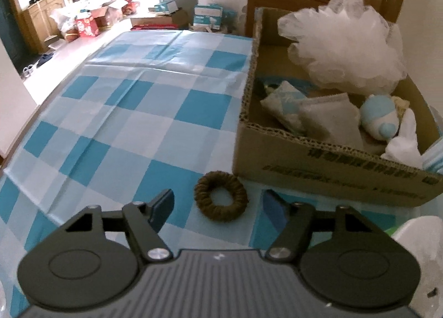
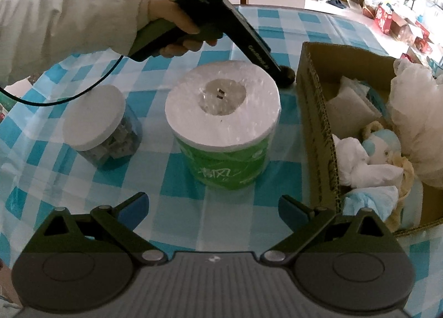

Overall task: Organize soft objects
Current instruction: 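Move the left tool back to the brown braided hair tie, then close the left tool on the brown braided hair tie, then carry the hair tie into the cardboard box and open the left tool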

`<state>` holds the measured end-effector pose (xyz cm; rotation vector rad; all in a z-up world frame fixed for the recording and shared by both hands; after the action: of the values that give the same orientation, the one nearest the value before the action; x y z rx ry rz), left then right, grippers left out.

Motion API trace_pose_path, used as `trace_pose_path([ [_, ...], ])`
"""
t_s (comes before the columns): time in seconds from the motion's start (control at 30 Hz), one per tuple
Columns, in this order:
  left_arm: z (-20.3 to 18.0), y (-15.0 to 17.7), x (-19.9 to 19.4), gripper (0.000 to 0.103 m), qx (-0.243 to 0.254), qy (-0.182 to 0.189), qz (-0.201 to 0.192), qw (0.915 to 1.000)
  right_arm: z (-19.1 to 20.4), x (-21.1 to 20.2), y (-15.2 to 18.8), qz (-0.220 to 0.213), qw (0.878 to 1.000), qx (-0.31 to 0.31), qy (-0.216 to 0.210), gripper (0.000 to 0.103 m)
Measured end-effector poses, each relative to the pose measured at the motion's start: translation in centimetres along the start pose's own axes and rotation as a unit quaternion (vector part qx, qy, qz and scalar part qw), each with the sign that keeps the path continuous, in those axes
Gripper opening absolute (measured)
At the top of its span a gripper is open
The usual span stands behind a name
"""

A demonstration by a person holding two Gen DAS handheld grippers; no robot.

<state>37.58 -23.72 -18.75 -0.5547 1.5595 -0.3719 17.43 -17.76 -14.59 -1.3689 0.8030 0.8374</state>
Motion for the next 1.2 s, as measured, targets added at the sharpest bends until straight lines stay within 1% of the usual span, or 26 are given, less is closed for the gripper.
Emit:
trace_pose_path([
  [0.03, 0.0, 0.0, 0.2, 0.062, 0.003, 0.000, 0.002, 1.0000, 0.0, 0.1, 0.0, 0.001, 1.000, -0.001, 0.000, 0.101],
  [0.17, 0.1, 0.1, 0.8, 0.053, -0.002, 0.004, 0.008, 1.0000, 0.1, 0.5, -0.2, 0.004, 1.000, -0.002, -0.002, 0.101],
  [0.23, 0.1, 0.1, 0.9, 0.045, -0.003, 0.005, 0.009, 0.9999, 0.1, 0.5, -0.3, 0.004, 1.000, 0.000, -0.005, 0.101],
  [0.43, 0.3, 0.2, 0.9, 0.032, -0.014, 0.010, 0.010, 0.9998, 0.2, 0.8, -0.3, 0.007, 1.000, 0.000, -0.010, 0.101],
  [0.67, 0.9, 0.6, -0.2, 0.030, -0.030, -0.003, 0.011, 0.9995, 0.2, 0.6, -0.1, 0.008, 1.000, -0.003, -0.009, 0.101],
  [0.8, 0.8, 0.8, -1.7, 0.030, -0.033, -0.013, 0.012, 0.9993, 0.2, 0.4, -0.2, 0.004, 1.000, -0.005, -0.007, 0.101],
  [1.0, -0.1, 0.5, -5.3, 0.030, -0.031, -0.036, 0.005, 0.9989, 0.1, -0.6, -0.2, -0.006, 1.000, -0.011, -0.005, 0.101],
  [1.2, -2.8, -1.7, -9.5, 0.030, -0.012, -0.041, -0.024, 0.9988, 0.1, -1.8, 0.2, -0.017, 1.000, -0.017, -0.008, 0.101],
])
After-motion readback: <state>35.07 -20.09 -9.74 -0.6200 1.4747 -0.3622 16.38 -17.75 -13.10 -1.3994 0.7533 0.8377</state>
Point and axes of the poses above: each gripper's, at about its wrist camera, not at the fingertips, and x roughly the way its jaws point, z to its left, y to its underside, the point moved 7 cm from there along x, roughly the way its jaws point, and after that the axes turned 5 degrees about y, right-handed, at the moved point
